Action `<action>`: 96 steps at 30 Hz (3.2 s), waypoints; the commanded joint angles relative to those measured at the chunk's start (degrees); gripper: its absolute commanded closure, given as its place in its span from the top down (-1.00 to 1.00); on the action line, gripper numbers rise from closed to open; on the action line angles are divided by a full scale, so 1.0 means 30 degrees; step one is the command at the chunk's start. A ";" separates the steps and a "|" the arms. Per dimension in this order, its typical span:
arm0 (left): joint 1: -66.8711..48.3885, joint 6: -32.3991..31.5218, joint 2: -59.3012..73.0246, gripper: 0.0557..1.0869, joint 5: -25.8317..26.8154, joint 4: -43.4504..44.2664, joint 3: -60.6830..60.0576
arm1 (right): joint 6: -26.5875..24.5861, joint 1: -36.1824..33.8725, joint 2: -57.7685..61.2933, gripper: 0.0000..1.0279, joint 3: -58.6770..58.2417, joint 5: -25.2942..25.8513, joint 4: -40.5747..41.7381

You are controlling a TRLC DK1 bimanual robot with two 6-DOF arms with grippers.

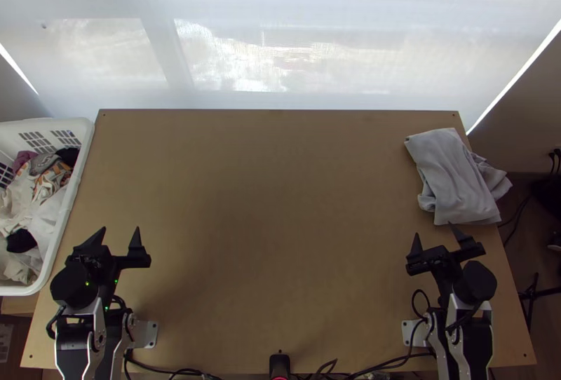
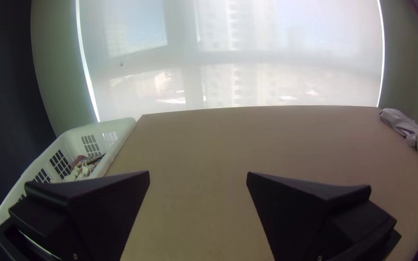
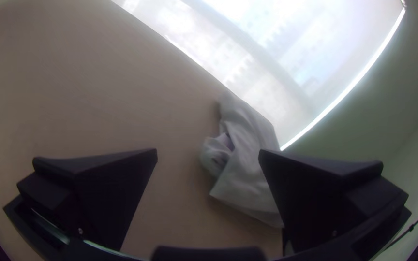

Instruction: Fold the t-shirt

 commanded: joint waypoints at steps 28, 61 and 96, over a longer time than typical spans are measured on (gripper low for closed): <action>0.5098 0.0278 0.9320 0.90 -0.2297 0.4361 0.5346 | 0.8816 0.3823 1.4564 0.90 1.4537 0.1020 -0.3772; 1.4473 -0.1949 3.2025 0.90 -0.3440 0.2193 2.0082 | 0.9783 0.4995 2.0072 0.90 2.6608 0.0815 -1.5198; 1.6436 -0.1568 5.2210 0.78 -0.8040 0.0845 3.8452 | 0.8641 0.4174 2.0540 0.90 2.4586 0.1518 -1.6399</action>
